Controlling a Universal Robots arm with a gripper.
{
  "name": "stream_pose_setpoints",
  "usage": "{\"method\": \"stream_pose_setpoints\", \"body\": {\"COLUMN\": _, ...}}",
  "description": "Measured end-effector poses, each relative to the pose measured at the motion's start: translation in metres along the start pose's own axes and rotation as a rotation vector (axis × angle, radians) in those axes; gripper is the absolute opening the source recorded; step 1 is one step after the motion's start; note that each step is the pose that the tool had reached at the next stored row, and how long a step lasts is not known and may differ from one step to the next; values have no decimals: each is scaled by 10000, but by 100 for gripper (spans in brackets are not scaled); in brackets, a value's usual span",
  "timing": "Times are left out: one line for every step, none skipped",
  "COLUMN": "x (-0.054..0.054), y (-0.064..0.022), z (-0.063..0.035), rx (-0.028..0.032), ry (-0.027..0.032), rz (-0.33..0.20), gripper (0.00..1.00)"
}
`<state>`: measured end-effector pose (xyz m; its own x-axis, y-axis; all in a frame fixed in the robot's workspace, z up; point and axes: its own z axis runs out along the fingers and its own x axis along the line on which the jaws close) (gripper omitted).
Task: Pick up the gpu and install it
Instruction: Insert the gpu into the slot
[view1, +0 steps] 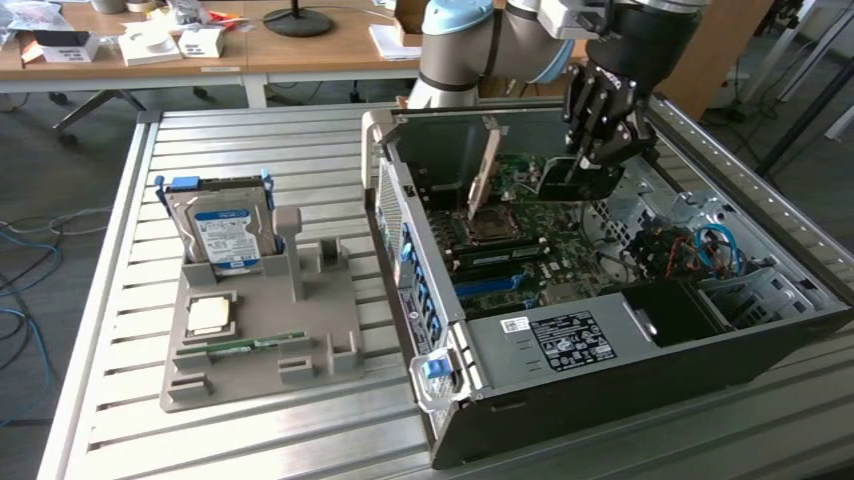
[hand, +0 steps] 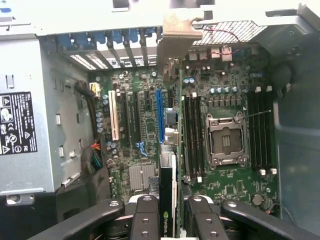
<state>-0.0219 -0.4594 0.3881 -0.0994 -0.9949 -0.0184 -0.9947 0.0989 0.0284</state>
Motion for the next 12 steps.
{"method": "stream_pose_setpoints", "body": {"x": 0, "y": 0, "z": 1, "rx": 26, "ry": -3, "rz": -53, "gripper": 26}}
{"method": "stream_pose_setpoints", "body": {"x": 0, "y": 1, "z": 3, "rx": 61, "ry": -7, "rz": -97, "gripper": 26}}
{"method": "stream_pose_setpoints", "body": {"x": 0, "y": 1, "z": 5, "rx": 100, "ry": -12, "rz": -139, "gripper": 26}}
{"method": "stream_pose_setpoints", "body": {"x": 0, "y": 1, "z": 7, "rx": 137, "ry": -18, "rz": -183, "gripper": 26}}
{"method": "stream_pose_setpoints", "body": {"x": 0, "y": 1, "z": 9, "rx": 174, "ry": -22, "rz": -238, "gripper": 26}}
{"method": "stream_pose_setpoints", "body": {"x": 0, "y": 1, "z": 10, "rx": 205, "ry": -25, "rz": -295, "gripper": 26}}
{"method": "stream_pose_setpoints", "body": {"x": 1, "y": 1, "z": 12, "rx": 235, "ry": -28, "rz": -347, "gripper": 26}}
{"method": "stream_pose_setpoints", "body": {"x": 1, "y": 3, "z": 15, "rx": 261, "ry": -30, "rz": -391, "gripper": 26}}
{"method": "stream_pose_setpoints", "body": {"x": 1, "y": 9, "z": 20, "rx": 277, "ry": -35, "rz": -419, "gripper": 26}}
{"method": "stream_pose_setpoints", "body": {"x": 2, "y": 17, "z": 25, "rx": 280, "ry": -36, "rz": -433, "gripper": 26}}
{"method": "stream_pose_setpoints", "body": {"x": 3, "y": 22, "z": 31, "rx": 279, "ry": -33, "rz": -440, "gripper": 26}}
{"method": "stream_pose_setpoints", "body": {"x": 3, "y": 24, "z": 40, "rx": 279, "ry": -32, "rz": -445, "gripper": 26}}
